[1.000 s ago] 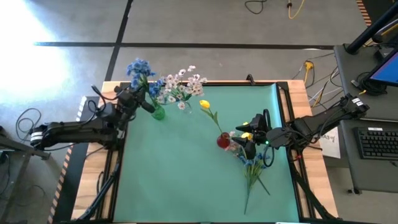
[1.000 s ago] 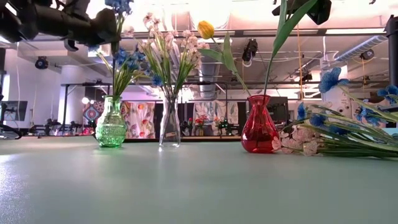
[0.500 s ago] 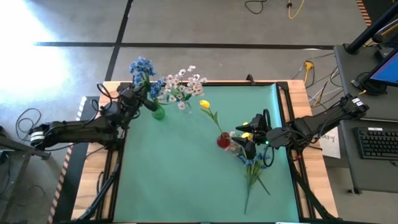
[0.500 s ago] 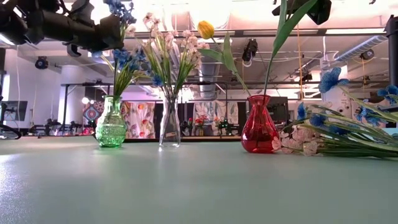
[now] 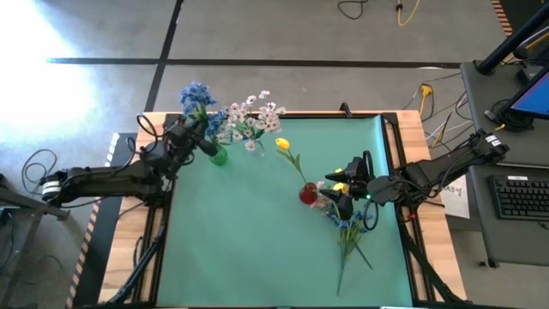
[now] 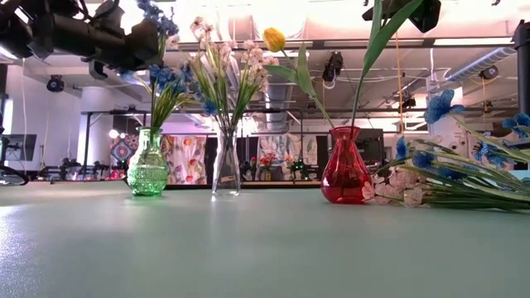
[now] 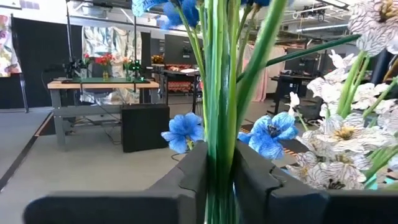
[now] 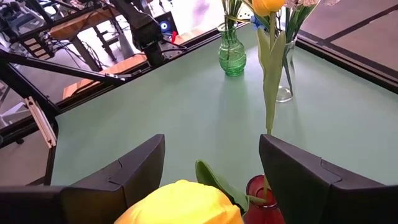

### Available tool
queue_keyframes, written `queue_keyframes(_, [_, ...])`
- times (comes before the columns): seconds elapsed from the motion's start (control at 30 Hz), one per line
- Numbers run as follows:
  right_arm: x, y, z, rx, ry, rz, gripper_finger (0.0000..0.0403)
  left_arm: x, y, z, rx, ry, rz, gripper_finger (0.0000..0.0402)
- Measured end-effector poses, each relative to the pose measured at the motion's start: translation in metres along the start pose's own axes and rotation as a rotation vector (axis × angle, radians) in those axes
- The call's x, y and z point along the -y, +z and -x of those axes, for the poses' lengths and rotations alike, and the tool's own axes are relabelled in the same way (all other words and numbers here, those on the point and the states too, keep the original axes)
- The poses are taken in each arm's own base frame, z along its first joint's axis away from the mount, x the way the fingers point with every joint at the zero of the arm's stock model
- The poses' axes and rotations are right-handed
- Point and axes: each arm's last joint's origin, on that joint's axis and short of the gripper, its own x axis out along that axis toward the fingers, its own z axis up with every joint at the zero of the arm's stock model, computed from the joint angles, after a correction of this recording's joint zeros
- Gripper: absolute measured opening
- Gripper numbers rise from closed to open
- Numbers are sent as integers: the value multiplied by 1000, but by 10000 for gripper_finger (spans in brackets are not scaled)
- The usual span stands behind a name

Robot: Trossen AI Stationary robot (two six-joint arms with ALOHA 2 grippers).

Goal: Sort flowers into vase by color
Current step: Put the left blue flowers into the green vase

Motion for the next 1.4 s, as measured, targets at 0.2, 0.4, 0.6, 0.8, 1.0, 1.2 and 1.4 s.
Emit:
queue_keyframes(0.2, [0,0,0,0,0,0,254,1,1,4,-1,-26,5,93])
queue_keyframes(0.4, [0,0,0,0,0,-1,254,3,2,9,-7,-49,9,140])
queue_keyframes(0.6, [0,0,0,0,0,-2,254,3,0,12,-31,-15,15,186])
queue_keyframes(0.8, [0,0,0,0,0,-2,254,7,-4,19,-77,-64,55,224])
queue_keyframes(1.0, [0,0,0,0,0,-2,254,8,-6,24,-112,-90,50,255])
queue_keyframes(1.2, [0,0,0,-1,0,-5,254,8,-2,27,-208,-70,-15,282])
queue_keyframes(1.4, [0,0,0,0,0,-5,254,6,22,28,-352,-81,-78,301])
